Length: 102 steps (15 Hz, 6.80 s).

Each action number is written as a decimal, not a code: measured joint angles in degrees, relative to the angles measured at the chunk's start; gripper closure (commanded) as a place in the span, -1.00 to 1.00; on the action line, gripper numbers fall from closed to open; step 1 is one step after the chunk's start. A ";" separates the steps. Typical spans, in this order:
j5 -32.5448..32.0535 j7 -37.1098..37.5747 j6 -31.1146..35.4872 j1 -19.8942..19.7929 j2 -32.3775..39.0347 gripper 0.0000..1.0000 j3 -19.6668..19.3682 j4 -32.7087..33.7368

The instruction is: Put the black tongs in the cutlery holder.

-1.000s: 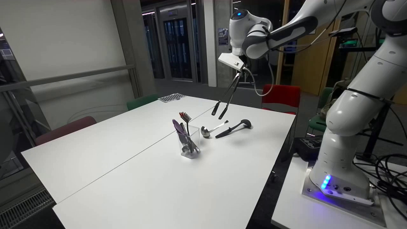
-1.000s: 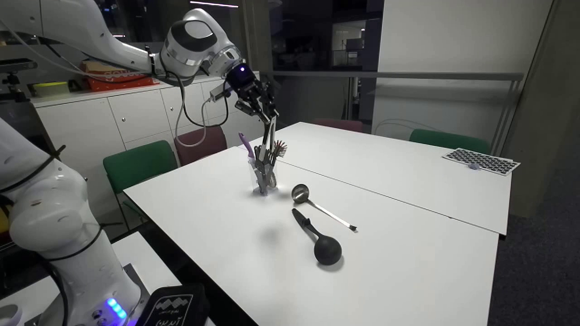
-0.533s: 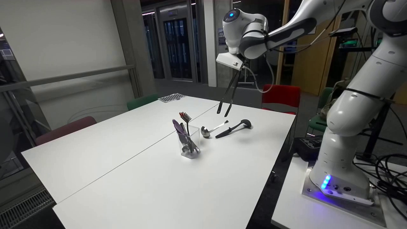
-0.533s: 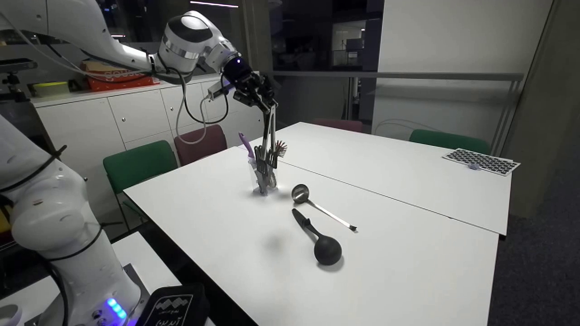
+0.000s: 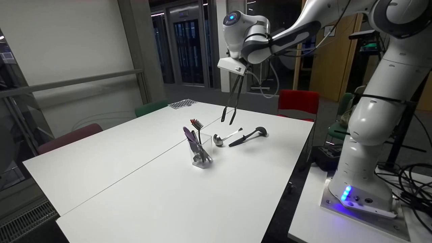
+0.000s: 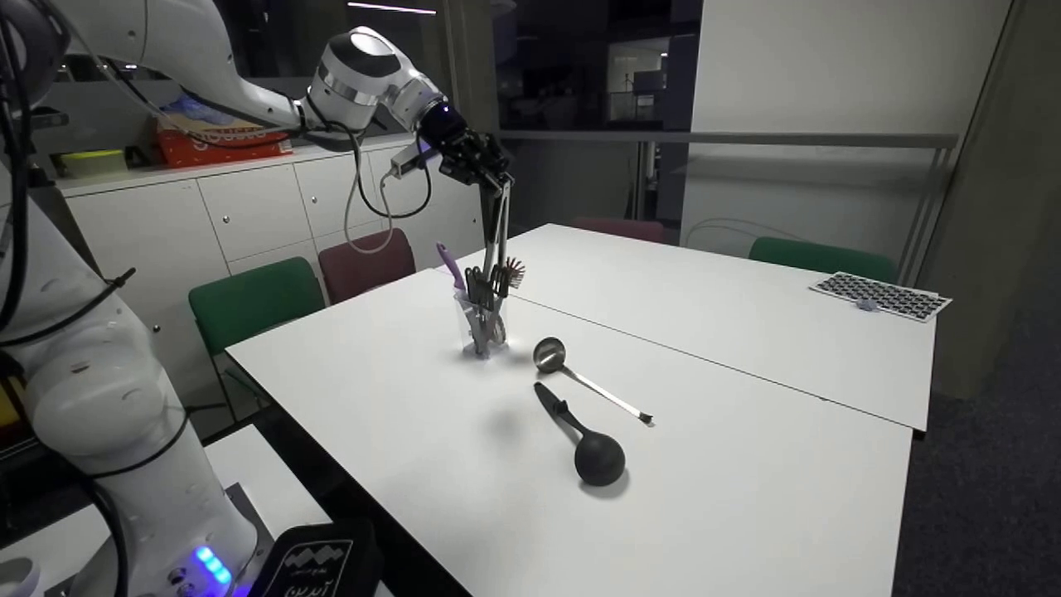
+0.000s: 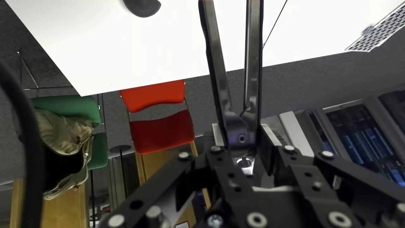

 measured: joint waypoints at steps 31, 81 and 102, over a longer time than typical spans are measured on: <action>-2.60 -5.31 -9.71 12.76 19.36 0.84 0.23 19.24; -8.06 -14.81 -19.19 18.07 38.02 0.84 -2.36 45.67; -8.06 -18.33 -23.66 22.12 39.77 0.84 -2.92 45.67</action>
